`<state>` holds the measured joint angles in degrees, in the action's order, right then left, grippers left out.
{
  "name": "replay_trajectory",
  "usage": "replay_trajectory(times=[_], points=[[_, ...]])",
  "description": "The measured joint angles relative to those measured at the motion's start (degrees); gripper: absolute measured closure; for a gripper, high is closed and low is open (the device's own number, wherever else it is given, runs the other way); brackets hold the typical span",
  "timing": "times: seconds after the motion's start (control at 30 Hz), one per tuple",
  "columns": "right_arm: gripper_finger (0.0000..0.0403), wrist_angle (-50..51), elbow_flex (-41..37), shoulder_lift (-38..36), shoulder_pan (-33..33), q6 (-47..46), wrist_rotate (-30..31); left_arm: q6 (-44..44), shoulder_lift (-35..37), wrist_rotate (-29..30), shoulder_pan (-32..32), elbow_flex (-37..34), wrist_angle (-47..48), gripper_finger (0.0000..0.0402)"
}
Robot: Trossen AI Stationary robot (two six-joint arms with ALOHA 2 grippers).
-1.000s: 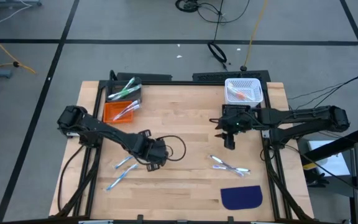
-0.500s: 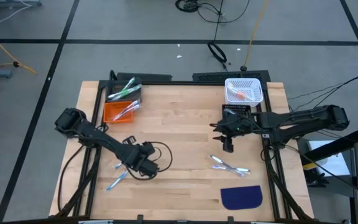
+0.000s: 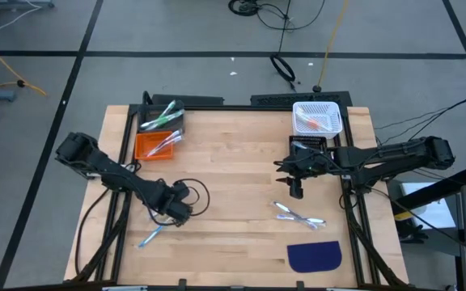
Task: Pick & Place Toothbrushes
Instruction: Put the blue toothbrush into the black bin
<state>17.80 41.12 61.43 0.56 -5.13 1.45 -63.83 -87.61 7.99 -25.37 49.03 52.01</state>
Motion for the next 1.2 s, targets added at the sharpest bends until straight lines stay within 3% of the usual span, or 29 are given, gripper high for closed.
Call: replay_trajectory(times=[0.43, 0.77, 0.87, 1.03, 1.2], points=[[0.0248, -2.83, -0.04, 0.0, -0.02, 0.26, 0.0, -2.32, 0.01, -3.47, 0.7, -5.17, 0.61, 0.0273], [0.0248, -3.17, -0.04, 0.0, -0.02, 0.46, 0.0, -2.52, 0.29, -3.98, 0.7, -8.85, -6.59, 0.0276], [0.0248, -3.25, -0.04, 0.0, -0.02, 0.46, 0.0, -2.14, 0.19, -4.27, 0.81, -8.68, -6.76, 0.0303], [0.0248, -3.21, -0.04, 0.0, -0.02, 0.45, 0.01, -0.56, 0.1, -4.57, 0.98, -8.39, -7.06, 0.0388], [0.0248, -3.23, -0.04, 0.0, -0.02, 0.44, 0.01, -0.42, 0.08, -4.64, 1.27, -8.29, -7.05, 0.0395]])
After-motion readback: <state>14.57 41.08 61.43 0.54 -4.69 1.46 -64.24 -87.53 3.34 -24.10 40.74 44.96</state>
